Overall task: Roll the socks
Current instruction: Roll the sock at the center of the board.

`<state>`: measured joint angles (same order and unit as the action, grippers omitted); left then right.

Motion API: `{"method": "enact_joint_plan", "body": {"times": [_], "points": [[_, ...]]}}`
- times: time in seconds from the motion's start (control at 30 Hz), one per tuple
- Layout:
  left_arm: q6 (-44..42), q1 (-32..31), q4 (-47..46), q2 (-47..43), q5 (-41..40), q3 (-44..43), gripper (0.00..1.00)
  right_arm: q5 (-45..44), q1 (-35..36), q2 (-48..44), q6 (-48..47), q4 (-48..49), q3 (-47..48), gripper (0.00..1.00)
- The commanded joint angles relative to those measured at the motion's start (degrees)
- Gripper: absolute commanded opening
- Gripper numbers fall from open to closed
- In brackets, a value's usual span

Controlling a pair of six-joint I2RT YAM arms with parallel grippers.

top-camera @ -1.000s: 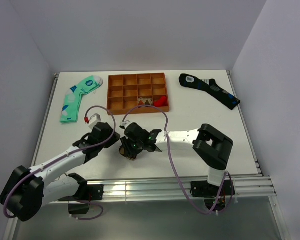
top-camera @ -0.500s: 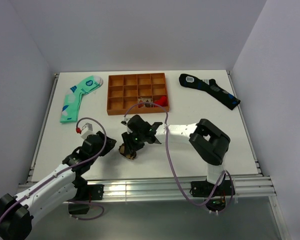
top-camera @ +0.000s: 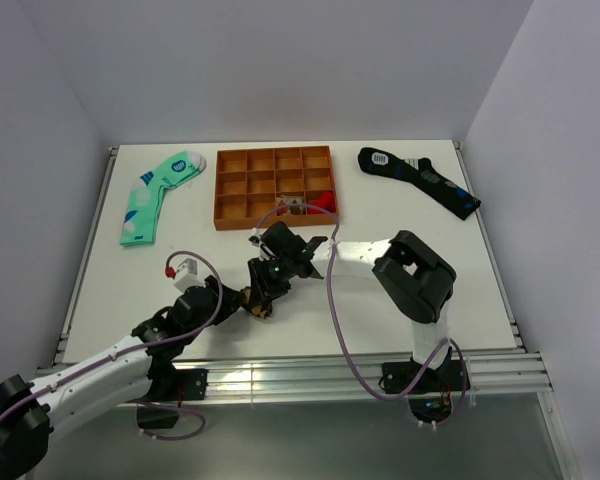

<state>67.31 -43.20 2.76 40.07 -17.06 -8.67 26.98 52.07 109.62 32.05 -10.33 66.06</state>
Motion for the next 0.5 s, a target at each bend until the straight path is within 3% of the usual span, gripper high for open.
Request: {"method": "enact_joint_plan", "body": {"times": [0.0,0.27,0.47], "points": [[4.0,-3.6,-6.4,1.3,-4.2,0.7,0.51,-3.0,0.5,5.4,0.6,-6.7,-2.7,0.28],[8.6,-8.6,-12.4,5.5,-8.9,2.6,0.51,0.2,-0.3,6.7,3.0,-3.5,-4.4,0.28],[12.0,-13.8,-12.5,1.2,-14.0,5.3,0.51,0.8,-0.7,7.1,4.5,-2.2,-5.4,0.28]]}}
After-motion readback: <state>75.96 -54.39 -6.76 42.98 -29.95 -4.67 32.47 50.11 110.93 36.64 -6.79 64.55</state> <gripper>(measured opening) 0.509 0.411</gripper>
